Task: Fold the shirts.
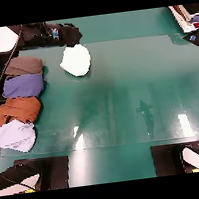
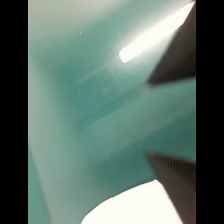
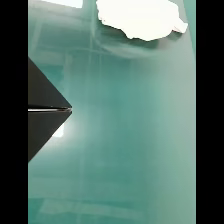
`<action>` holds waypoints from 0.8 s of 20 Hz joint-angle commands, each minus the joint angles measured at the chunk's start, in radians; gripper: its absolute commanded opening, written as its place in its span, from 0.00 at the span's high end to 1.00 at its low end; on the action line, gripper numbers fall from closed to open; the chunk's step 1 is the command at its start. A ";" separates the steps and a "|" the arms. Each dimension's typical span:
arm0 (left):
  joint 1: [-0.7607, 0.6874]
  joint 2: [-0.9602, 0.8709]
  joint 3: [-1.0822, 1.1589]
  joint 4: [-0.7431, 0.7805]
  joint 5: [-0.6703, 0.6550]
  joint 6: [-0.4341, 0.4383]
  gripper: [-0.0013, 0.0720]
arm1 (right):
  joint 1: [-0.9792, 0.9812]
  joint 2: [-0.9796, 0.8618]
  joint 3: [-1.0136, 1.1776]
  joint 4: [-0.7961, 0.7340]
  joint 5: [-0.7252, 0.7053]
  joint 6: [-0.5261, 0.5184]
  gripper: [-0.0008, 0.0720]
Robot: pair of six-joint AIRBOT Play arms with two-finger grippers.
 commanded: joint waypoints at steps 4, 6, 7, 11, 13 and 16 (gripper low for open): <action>0.097 -0.203 0.000 0.240 0.031 -0.113 0.16 | 0.034 -0.001 0.000 0.005 0.039 0.000 0.97; 0.132 -0.321 0.000 0.218 0.072 -0.110 0.12 | 0.060 -0.001 0.000 0.005 0.051 0.000 0.97; 0.142 -0.370 0.000 0.200 0.100 -0.101 0.12 | 0.074 -0.001 0.000 0.005 0.054 0.001 0.97; 0.147 -0.492 0.001 0.171 0.208 -0.079 0.12 | 0.135 -0.001 0.000 0.002 0.059 0.000 0.97; 0.147 -0.501 0.001 0.151 0.222 -0.079 0.30 | 0.160 -0.001 0.000 -0.003 0.057 0.000 0.97; 0.147 -0.493 0.076 0.164 0.144 -0.074 0.96 | 0.169 0.002 0.000 -0.002 0.058 0.000 0.97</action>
